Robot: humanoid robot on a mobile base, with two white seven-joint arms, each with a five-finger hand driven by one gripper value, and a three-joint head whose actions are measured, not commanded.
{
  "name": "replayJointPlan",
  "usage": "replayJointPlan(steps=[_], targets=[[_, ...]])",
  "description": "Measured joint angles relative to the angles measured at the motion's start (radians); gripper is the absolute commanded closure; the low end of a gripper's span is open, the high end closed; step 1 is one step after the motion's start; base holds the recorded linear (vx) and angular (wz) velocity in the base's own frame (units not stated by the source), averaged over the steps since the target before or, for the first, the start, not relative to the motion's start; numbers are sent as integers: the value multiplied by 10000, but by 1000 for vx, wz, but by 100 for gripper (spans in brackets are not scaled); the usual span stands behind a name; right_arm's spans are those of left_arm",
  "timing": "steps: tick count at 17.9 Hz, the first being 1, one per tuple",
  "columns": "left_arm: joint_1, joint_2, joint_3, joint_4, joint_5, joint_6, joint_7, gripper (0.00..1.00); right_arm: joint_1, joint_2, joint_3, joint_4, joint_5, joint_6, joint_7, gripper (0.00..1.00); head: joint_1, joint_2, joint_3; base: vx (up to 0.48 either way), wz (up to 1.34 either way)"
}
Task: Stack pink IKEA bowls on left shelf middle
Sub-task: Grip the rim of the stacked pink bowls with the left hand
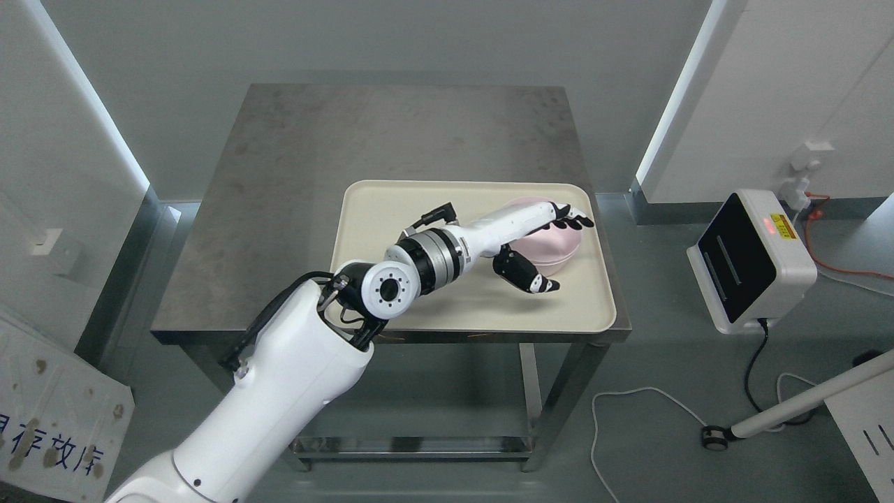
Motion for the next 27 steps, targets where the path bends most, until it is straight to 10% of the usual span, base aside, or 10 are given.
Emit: replayJointPlan(steps=[7,16,27], targets=[[-246,-217,-466,488,-1272,232,-36,34,0,0,0,0,0,0,-5,0,0,0,0,0,0],[-325,-359,-362,1171,-2195,-22,-20,84,-1,0,0,0,0,0,-7,0,0,0,0,0,0],[-96,-422,534,1454,-2346,-1368,101,99,-1,0,0,0,0,0,-8,0,0,0,0,0,0]])
